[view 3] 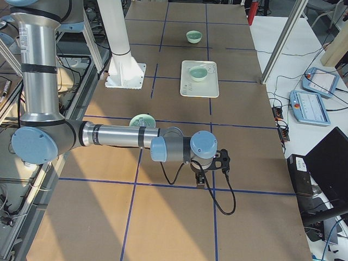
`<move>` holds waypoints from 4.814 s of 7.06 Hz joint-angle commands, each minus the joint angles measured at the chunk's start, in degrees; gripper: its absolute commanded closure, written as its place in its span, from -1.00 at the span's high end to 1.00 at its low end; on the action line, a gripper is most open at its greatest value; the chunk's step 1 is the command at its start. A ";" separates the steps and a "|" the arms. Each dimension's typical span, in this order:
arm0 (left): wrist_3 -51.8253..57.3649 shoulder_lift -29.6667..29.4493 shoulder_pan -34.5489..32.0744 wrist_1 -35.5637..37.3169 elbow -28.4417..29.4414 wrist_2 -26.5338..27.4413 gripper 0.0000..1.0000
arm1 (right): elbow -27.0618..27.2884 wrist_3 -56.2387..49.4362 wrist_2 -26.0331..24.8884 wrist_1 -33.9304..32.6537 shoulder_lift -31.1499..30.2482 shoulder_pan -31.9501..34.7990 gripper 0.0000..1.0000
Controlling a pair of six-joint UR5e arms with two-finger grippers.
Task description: Stack green bowls together
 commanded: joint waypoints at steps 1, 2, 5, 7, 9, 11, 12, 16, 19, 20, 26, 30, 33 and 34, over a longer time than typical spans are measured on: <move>0.09 -0.01 0.00 -0.40 -0.19 -0.33 1.00 | 0.23 -0.01 -0.36 0.02 0.03 0.00 1.00; 0.26 -0.01 0.00 -0.83 -0.72 -0.60 1.00 | 0.23 0.08 -0.19 0.02 0.04 0.00 1.00; -20.72 -0.10 9.89 -10.63 -5.37 -0.51 1.00 | 0.58 1.48 -0.01 0.20 0.47 0.00 1.00; -32.73 0.08 15.80 -18.12 -5.38 -0.51 1.00 | 0.58 3.33 -0.36 0.46 0.74 -0.09 1.00; -43.62 2.27 20.98 -27.85 -5.21 0.19 1.00 | 0.58 3.33 -0.27 0.46 1.09 -0.61 1.00; -58.37 4.39 30.10 -38.94 -5.12 6.39 1.00 | 0.50 3.42 -0.19 0.37 1.53 -1.05 1.00; -62.01 4.48 34.07 -39.77 -5.03 10.26 1.00 | 0.76 3.42 -0.36 0.55 2.14 -1.05 1.00; -64.85 4.56 38.14 -41.44 -3.37 13.98 0.83 | 0.85 9.99 0.78 0.81 2.76 -1.58 1.00; -65.13 4.56 38.41 -43.73 -1.86 14.26 -0.22 | 4.96 17.03 0.69 0.81 3.02 -4.47 1.00; -65.21 4.56 38.41 -43.73 -2.21 14.25 -0.86 | 5.76 18.26 0.69 0.81 3.11 -5.18 1.00; -66.53 4.22 34.11 -32.00 -14.22 6.34 -1.00 | 5.33 33.48 -3.40 14.19 3.73 -13.84 1.00; -78.38 -6.32 34.11 -23.35 -16.98 6.78 -1.00 | -6.77 42.51 -8.97 38.12 0.74 -22.91 1.00; -80.59 -9.05 34.11 -21.93 -16.98 6.96 -1.00 | -9.96 42.80 -12.05 40.89 0.74 -27.06 0.96; -82.34 -9.58 34.28 -21.93 -16.89 6.96 -1.00 | -10.23 43.32 -12.05 40.89 0.74 -27.16 0.34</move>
